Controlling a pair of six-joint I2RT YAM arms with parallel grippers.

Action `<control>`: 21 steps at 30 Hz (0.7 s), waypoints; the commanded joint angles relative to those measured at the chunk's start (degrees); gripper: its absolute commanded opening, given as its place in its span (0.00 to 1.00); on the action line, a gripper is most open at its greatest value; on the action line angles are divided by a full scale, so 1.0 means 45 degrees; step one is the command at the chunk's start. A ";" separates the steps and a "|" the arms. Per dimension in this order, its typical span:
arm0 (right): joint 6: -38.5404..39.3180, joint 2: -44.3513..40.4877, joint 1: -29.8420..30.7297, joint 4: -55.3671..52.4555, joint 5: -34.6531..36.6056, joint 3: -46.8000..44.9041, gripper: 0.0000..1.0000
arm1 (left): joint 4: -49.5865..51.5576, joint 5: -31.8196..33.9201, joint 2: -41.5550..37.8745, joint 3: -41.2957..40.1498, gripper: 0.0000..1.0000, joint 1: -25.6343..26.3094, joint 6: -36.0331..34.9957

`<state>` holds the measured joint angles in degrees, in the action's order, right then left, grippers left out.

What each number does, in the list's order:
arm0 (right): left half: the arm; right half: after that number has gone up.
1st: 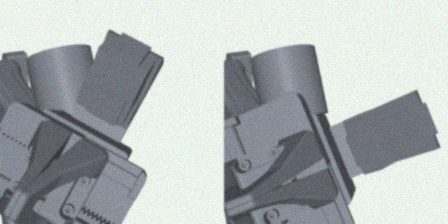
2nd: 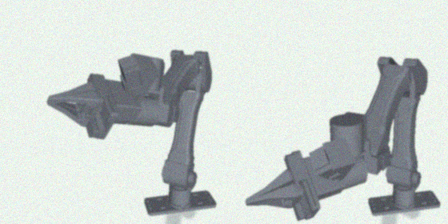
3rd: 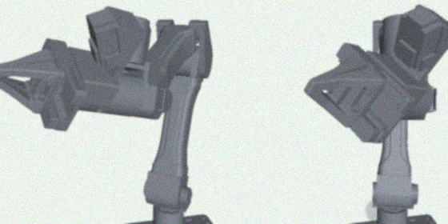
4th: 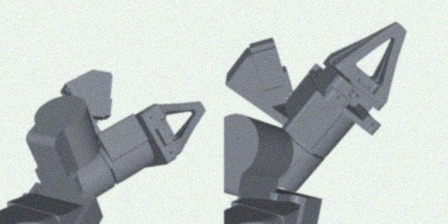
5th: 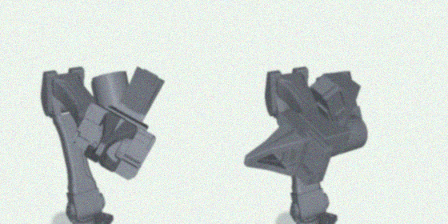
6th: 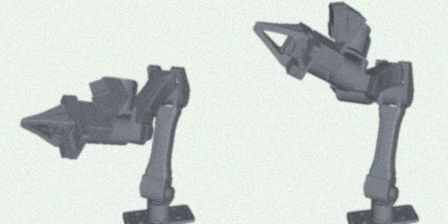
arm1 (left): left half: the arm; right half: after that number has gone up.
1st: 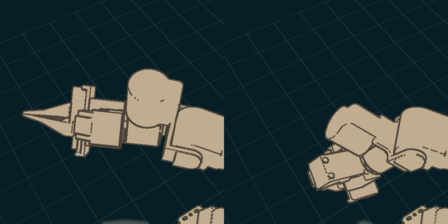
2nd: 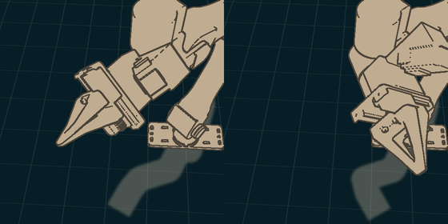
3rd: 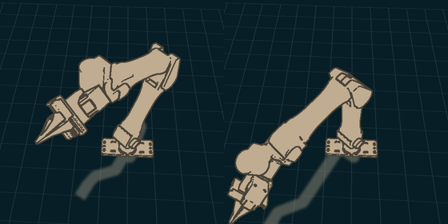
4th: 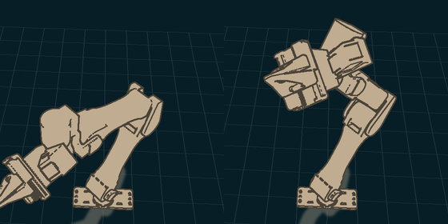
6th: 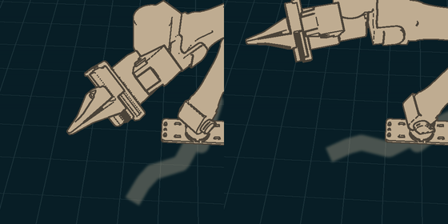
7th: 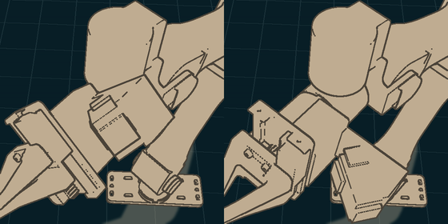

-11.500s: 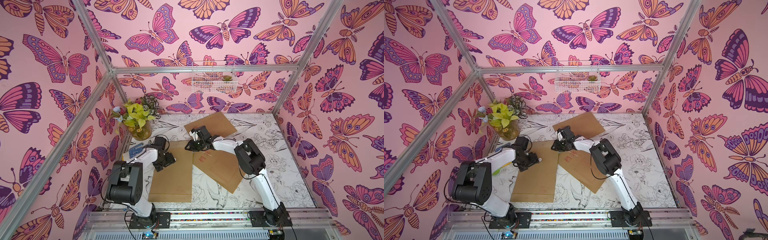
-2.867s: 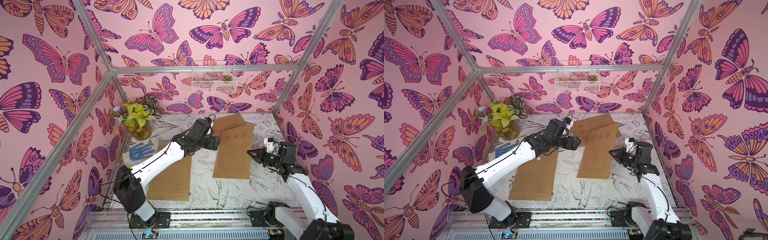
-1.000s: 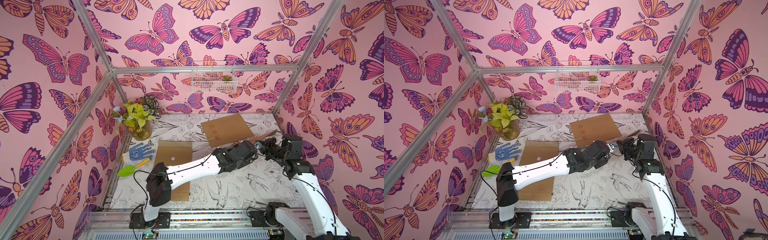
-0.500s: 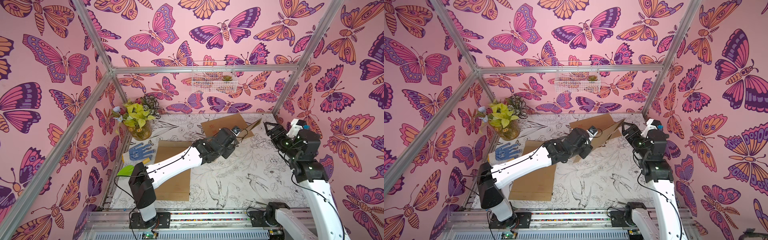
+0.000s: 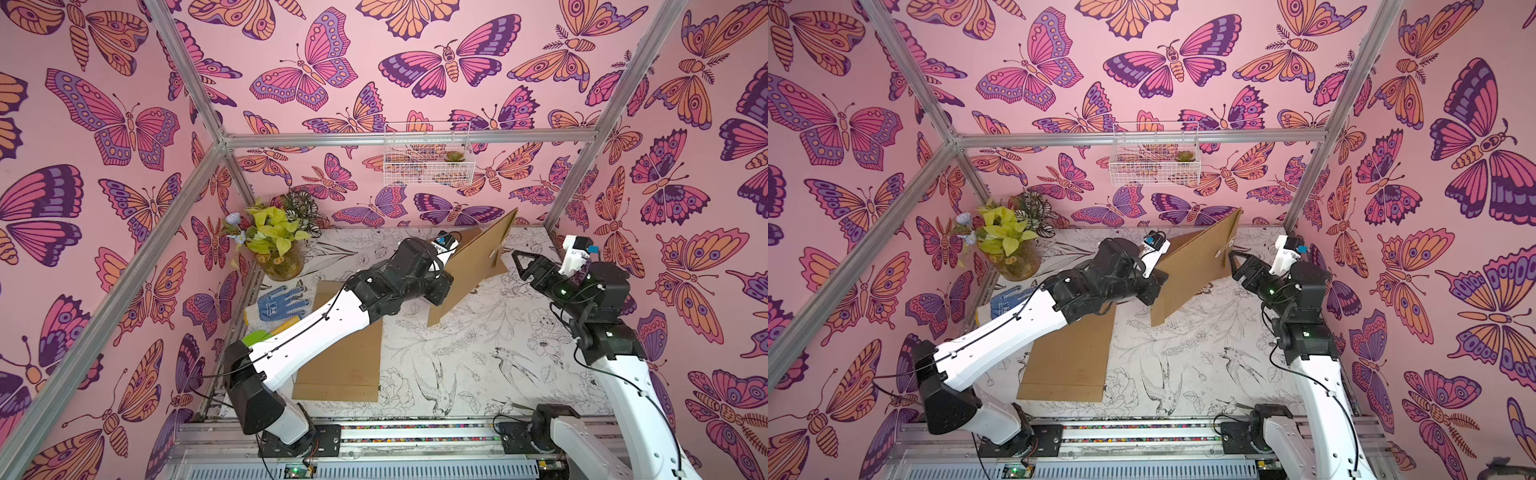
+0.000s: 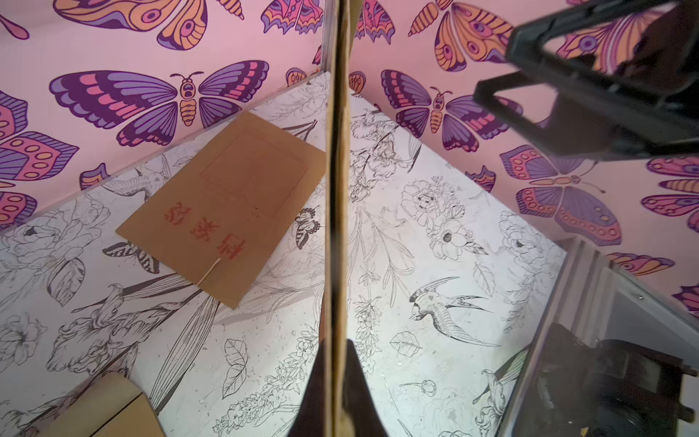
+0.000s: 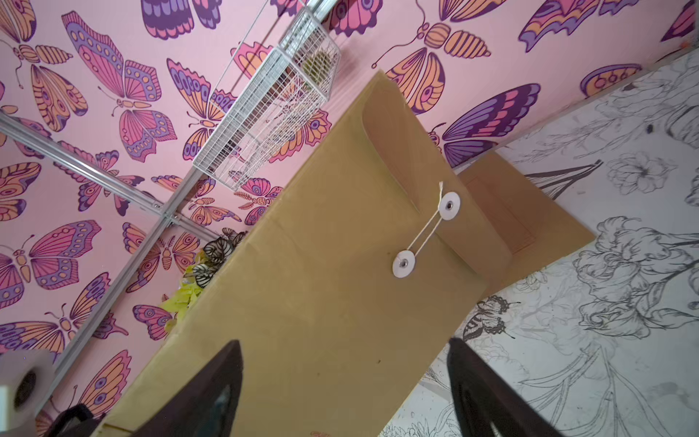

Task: Open the file bag
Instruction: Pick up the file bag from the center of the board.

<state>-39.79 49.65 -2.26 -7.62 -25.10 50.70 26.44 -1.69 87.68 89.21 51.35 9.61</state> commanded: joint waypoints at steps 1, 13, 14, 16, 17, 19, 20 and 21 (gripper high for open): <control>-0.0334 0.0165 -0.0005 0.1626 -0.1077 -0.0406 0.86 | -0.1210 -0.1449 -0.0907 -0.0568 0.01 -0.0508 0.0315; -0.4206 0.1388 0.0034 0.7276 -0.2558 -0.1987 1.00 | -0.3379 -0.4202 -0.2888 -0.1336 0.02 -0.2808 0.1510; -0.4618 0.1631 0.0074 0.7900 -0.2566 -0.2035 1.00 | -0.3668 -0.4448 -0.2937 -0.1366 0.02 -0.3076 0.1770; -0.5405 0.2006 0.0177 0.9247 -0.2912 -0.2158 1.00 | -0.4284 -0.4965 -0.3065 -0.1476 0.02 -0.3459 0.2328; -0.5772 0.2194 0.0255 0.9922 -0.2937 -0.2202 1.00 | -0.4675 -0.5178 -0.3132 -0.1558 0.02 -0.3594 0.2628; -0.6215 0.2509 0.0447 1.0679 -0.2923 -0.2100 1.00 | -0.5211 -0.5529 -0.3153 -0.1679 0.02 -0.3820 0.3106; -0.6360 0.2684 0.0534 1.0936 -0.2899 -0.2004 1.00 | -0.5372 -0.5684 -0.3154 -0.1676 0.02 -0.3889 0.3279; -0.6439 0.2823 0.0640 1.1133 -0.2898 -0.1927 1.00 | -0.5492 -0.5775 -0.3141 -0.1680 0.02 -0.3928 0.3359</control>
<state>-64.01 61.54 -0.54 32.58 -36.38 41.06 8.43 -23.11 74.24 82.61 34.35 21.02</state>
